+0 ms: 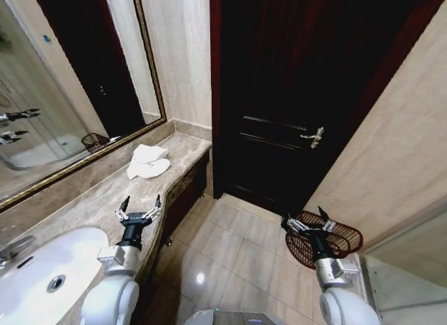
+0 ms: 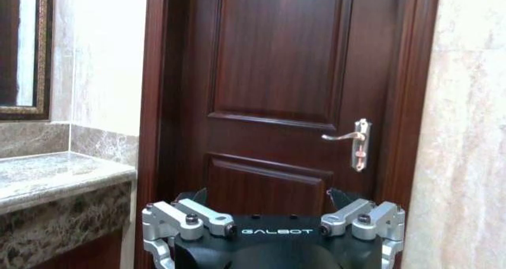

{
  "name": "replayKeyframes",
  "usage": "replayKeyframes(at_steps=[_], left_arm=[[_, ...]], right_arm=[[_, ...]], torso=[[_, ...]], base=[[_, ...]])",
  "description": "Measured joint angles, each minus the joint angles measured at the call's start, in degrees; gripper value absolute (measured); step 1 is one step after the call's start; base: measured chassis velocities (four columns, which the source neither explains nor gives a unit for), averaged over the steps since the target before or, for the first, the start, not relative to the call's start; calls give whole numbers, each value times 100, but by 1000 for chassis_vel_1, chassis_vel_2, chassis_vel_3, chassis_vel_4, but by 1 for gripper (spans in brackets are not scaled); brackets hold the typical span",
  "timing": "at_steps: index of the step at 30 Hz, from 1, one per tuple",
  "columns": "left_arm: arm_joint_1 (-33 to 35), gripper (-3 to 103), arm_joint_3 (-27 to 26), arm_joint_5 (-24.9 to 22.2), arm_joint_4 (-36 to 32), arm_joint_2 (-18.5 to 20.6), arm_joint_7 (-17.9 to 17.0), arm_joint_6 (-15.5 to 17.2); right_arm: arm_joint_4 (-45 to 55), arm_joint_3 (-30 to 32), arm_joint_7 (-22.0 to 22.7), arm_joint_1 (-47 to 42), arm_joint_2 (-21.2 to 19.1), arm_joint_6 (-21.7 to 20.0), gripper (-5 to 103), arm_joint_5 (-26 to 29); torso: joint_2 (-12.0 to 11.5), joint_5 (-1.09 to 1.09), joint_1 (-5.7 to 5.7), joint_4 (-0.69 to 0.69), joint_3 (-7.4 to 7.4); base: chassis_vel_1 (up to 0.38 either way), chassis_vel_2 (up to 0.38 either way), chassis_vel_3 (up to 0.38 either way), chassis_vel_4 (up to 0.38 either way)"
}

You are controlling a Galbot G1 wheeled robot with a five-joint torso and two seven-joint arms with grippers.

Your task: Discard the used towel into the hamper.

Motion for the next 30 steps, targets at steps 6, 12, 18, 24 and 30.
replayKeyframes(at_steps=[6,12,18,24,30], left_arm=[[1,100,-6,-1,0,-17,0,0],[-9,100,-14,-2,29,-31,0,-5],[-20,100,-17,-2,71,-38,0,-8],[-46,100,-28,-4,100,-32,0,-21],[-58,100,-31,-9,163,-34,-9,-46]], right_arm=[[-8,0,-2,2,0,-1,100,-4],[-10,-3,-2,7,0,-23,100,-18],[-33,2,-2,3,6,-21,100,-20],[-33,-3,-2,9,16,-19,100,-24],[-23,-8,-42,4,28,-47,100,-50]], torso=[[0,0,1,-1,0],[0,0,0,0,0],[0,0,0,-1,0],[0,-1,0,-1,0],[0,-1,0,-1,0]], base=[[-86,98,100,-72],[-51,107,111,-53],[-60,115,104,-69],[-54,113,119,-56],[-57,123,113,-50]])
